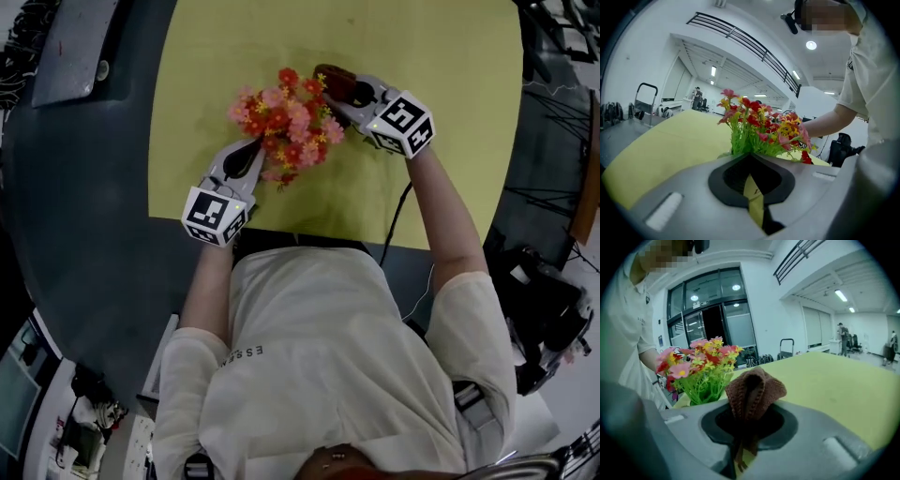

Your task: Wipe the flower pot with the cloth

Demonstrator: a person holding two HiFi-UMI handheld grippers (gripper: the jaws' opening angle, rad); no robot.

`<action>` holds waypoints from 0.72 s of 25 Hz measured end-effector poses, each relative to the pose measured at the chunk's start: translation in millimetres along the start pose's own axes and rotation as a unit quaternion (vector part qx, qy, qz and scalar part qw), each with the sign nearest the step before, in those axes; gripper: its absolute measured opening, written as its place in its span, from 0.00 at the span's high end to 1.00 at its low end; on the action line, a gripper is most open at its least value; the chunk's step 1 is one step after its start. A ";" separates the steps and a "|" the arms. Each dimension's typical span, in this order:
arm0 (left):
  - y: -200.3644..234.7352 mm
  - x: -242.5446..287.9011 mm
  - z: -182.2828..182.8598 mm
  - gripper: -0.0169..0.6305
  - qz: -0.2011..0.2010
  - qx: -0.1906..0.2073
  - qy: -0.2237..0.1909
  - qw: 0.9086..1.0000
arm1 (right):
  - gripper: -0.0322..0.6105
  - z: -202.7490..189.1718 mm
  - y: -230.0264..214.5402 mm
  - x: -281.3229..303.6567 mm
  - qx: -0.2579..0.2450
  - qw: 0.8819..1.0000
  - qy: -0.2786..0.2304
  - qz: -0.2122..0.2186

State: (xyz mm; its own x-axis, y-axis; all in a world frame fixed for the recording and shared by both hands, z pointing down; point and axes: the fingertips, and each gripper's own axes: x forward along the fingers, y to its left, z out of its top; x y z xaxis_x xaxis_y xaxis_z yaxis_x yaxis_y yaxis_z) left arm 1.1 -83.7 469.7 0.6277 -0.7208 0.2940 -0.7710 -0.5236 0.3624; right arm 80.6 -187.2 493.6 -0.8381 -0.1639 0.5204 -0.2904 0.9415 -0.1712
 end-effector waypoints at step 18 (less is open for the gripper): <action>5.3 1.2 -0.9 0.95 0.085 -0.018 -0.027 0.996 | 0.86 35.3 42.5 95.3 0.005 0.948 0.018 0.317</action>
State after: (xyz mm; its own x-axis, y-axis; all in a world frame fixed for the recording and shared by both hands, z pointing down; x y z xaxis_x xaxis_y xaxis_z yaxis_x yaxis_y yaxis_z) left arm -2.1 -87.0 472.8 0.4812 -0.8213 0.3066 -0.8608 -0.3764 0.3427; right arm -28.0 -173.2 506.3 -0.8295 0.4441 0.3387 0.2615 0.8446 -0.4672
